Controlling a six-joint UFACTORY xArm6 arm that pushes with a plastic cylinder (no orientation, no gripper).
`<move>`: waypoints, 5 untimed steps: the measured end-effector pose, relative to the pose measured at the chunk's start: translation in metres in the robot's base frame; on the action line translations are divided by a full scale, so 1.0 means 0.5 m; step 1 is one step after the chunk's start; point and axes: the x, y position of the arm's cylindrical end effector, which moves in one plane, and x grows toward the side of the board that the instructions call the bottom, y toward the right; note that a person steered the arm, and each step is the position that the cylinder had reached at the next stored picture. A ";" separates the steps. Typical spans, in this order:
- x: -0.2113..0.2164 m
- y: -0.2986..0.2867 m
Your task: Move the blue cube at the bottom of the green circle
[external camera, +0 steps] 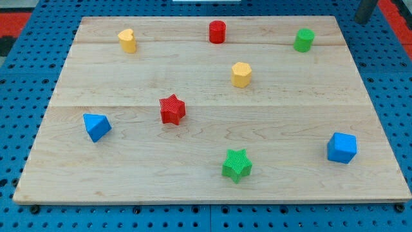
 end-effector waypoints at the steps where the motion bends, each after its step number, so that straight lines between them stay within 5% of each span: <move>1: 0.085 -0.015; 3: 0.197 -0.131; 5: 0.448 -0.298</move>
